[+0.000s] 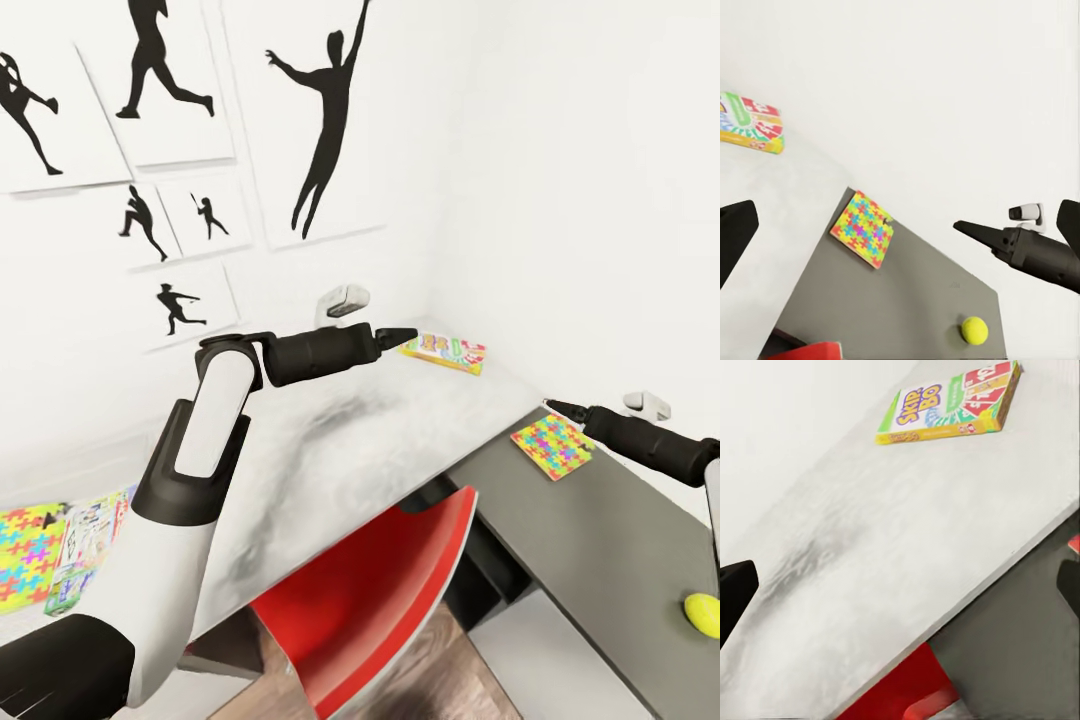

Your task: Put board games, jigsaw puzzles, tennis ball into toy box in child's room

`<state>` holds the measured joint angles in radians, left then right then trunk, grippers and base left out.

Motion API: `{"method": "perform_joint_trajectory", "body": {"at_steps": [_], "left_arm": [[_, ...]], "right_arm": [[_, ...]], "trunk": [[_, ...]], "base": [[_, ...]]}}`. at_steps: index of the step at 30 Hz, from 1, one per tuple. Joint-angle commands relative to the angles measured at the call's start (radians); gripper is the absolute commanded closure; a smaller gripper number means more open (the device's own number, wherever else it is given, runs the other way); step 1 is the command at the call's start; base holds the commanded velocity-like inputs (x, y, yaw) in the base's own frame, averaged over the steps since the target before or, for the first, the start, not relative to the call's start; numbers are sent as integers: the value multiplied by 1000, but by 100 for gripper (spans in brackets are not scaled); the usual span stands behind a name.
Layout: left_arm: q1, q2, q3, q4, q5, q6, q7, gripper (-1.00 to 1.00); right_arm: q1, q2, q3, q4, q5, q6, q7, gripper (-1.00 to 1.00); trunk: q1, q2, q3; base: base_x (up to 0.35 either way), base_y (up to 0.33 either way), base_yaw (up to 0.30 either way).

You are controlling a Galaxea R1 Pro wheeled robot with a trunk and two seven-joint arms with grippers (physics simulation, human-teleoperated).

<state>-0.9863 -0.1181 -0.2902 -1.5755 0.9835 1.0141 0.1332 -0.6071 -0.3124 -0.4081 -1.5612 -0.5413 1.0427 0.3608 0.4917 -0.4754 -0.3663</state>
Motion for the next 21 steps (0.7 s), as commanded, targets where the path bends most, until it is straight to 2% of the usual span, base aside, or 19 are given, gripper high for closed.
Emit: {"method": "perform_joint_trajectory", "body": {"at_steps": [1, 12, 21], "left_arm": [[-1, 0, 0, -1, 11, 3, 10, -100], [1, 0, 0, 2, 7, 2, 11, -100], [5, -1, 1, 4, -26, 1, 12, -100]], "right_arm": [[-1, 0, -1, 0, 9, 4, 10, -100], [0, -2, -1, 48, 11, 4, 10, -100], [0, -1, 0, 92, 38, -5, 7, -100]], "trunk": [[0, -2, -2], [0, -2, -2], [0, -2, -2]], "base": [[0, 0, -281], [0, 0, -281], [0, 0, -281]]}}
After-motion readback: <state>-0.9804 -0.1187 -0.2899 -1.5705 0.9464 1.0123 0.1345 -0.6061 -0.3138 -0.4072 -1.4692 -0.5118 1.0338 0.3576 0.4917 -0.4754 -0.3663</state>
